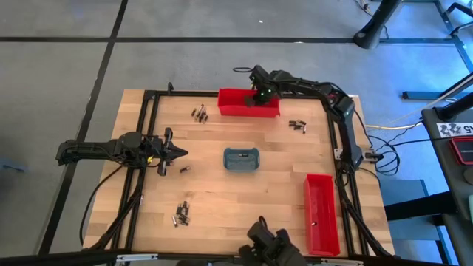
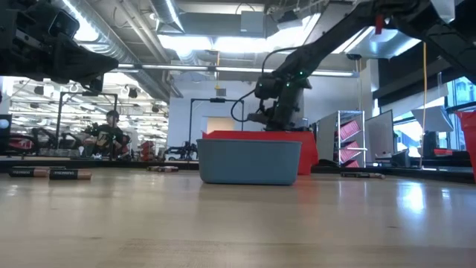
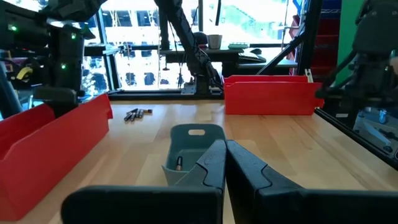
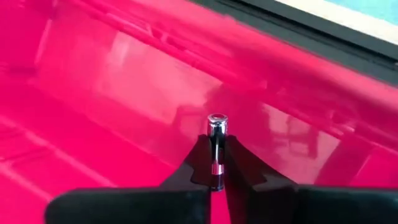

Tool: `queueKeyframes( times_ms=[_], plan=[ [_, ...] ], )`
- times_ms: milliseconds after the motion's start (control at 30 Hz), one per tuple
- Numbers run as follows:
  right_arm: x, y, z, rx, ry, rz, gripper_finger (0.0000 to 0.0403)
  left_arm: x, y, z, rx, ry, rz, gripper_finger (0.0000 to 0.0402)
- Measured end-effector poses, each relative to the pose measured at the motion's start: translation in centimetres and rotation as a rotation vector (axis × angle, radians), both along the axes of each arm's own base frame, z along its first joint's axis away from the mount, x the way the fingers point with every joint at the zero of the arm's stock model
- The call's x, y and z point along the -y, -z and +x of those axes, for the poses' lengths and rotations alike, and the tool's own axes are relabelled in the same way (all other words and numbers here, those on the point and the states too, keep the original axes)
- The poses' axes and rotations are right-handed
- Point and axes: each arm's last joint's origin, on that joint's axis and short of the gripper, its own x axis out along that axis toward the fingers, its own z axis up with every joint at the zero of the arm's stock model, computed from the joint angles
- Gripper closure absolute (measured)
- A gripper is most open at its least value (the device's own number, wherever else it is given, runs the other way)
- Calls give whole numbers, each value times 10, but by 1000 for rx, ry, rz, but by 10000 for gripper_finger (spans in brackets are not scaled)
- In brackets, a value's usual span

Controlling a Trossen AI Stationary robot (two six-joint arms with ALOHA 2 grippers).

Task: Sort batteries
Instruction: Put the silver battery into the top red bin

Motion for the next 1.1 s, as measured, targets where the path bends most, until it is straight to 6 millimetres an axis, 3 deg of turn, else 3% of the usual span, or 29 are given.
queueKeyframes(
  times_ms=[933, 1100],
  plan=[
    [2, 18, 1, -52, 129, 34, 385, 0, 0, 0, 0, 0, 0, 400],
    [2, 18, 0, -57, 111, 30, 345, 0, 0, 0, 0, 0, 0, 400]
  ],
)
